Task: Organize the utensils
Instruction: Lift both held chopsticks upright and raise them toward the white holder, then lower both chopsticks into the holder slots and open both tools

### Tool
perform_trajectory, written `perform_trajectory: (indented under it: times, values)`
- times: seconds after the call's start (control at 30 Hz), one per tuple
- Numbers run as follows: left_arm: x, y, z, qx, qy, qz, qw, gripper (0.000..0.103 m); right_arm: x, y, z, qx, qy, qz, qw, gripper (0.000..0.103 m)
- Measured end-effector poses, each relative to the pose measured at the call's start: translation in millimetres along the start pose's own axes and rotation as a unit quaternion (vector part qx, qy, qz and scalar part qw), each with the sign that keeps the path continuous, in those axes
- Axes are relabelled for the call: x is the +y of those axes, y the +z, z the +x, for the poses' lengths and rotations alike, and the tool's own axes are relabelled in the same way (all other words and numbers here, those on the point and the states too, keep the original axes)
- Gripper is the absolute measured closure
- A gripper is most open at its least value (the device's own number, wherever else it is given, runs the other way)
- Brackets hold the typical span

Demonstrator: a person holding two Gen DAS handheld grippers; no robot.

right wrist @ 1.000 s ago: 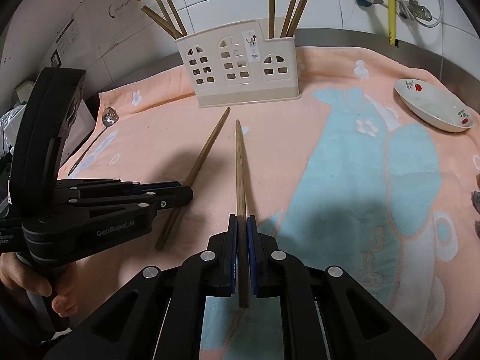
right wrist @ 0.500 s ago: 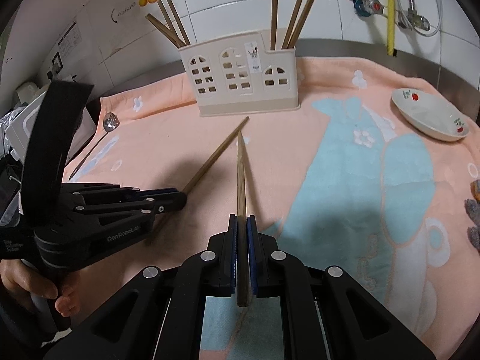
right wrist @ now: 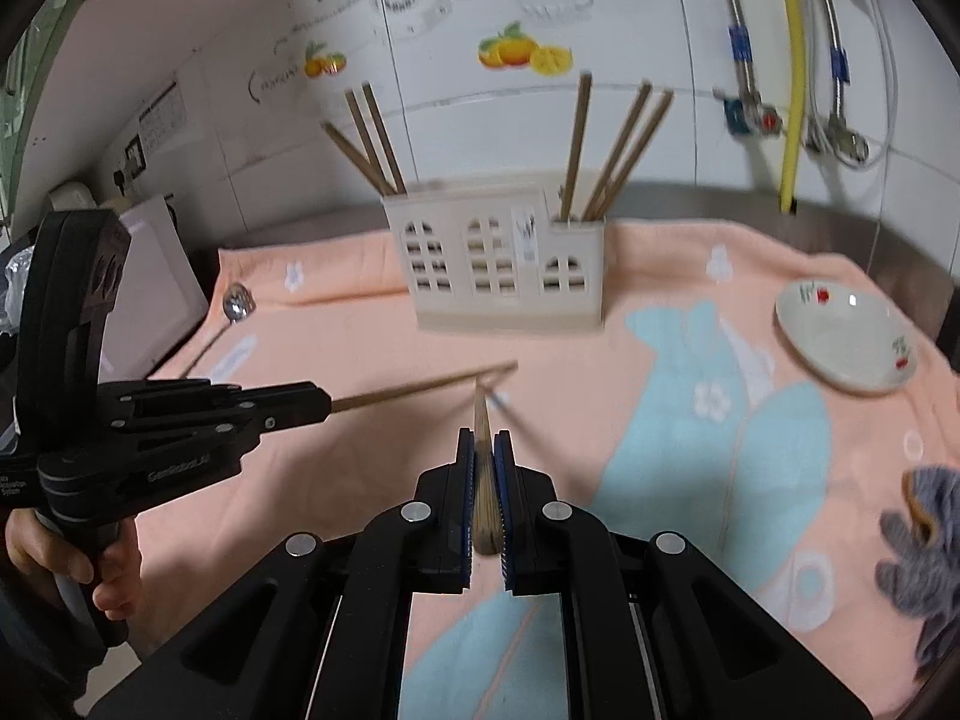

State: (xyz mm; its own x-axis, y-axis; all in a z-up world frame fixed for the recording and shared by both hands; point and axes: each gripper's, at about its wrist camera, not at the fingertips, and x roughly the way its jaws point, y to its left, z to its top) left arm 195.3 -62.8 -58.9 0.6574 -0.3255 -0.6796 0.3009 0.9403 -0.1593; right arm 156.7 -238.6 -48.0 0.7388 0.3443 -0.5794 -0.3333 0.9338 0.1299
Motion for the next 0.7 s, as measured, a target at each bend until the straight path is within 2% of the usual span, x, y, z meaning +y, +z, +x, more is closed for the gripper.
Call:
perform_trajectory:
  times: [0.27, 0.53, 0.7]
  values:
    - [3.4, 16.5, -21.1, -0.034, -0.01, 0.012, 0.9993, 0.098, 7.2, 33.3, -4.5, -0.014, 0.008, -0.021, 1.0, 0.096]
    - [5.4, 37.9, -31.5, -0.051, -0.01, 0.03, 0.9982, 0.098, 14.6, 68.5, -7.1, -0.023, 0.011, -0.049, 0.998, 0.096]
    - [2.2, 61.9, -35.1, -0.057, -0.005, 0.05, 0.9971, 0.098, 13.9, 97.8, -10.4, -0.03, 0.008, -0.064, 0.997, 0.097]
